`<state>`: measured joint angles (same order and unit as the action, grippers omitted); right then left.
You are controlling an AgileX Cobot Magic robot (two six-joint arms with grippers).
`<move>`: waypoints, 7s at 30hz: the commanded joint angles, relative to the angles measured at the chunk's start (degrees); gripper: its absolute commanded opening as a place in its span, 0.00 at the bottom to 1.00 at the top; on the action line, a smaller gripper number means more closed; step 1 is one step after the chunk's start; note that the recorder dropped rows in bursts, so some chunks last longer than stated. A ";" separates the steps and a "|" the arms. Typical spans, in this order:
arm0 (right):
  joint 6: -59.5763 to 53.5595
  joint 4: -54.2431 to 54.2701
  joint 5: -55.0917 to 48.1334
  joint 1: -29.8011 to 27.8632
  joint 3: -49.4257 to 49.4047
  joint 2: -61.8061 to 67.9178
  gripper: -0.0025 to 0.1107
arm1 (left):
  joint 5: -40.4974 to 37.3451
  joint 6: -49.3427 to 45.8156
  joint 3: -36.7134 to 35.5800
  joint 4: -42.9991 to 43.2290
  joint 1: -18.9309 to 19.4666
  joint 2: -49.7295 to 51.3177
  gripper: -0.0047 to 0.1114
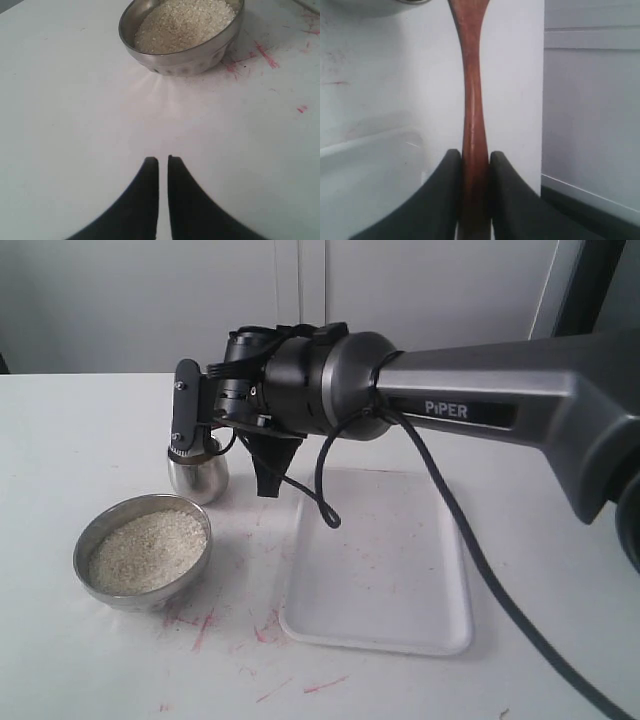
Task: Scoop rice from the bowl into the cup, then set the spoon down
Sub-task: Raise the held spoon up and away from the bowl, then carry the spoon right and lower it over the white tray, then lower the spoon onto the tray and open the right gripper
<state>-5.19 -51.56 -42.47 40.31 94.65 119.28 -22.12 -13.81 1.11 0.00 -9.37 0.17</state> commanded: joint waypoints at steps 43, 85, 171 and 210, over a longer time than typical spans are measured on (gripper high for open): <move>-20.52 -25.48 2.30 0.33 0.24 -0.25 0.02 | -1.91 0.33 -0.53 0.00 -0.12 -0.17 0.16; 29.88 5.42 -7.55 1.00 0.14 -9.43 0.02 | -1.91 0.33 -0.53 0.00 -0.12 -0.17 0.16; 59.36 35.72 1.86 -3.36 -34.12 -17.70 0.02 | -1.91 0.33 -0.53 0.00 -0.12 -0.17 0.16; 59.01 32.49 6.63 -6.15 -34.12 -14.52 0.02 | -1.91 0.33 -0.53 0.00 -0.12 -0.17 0.16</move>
<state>54.49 -18.28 -36.09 34.36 60.77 104.85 -22.12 -13.81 1.11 0.00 -9.37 0.17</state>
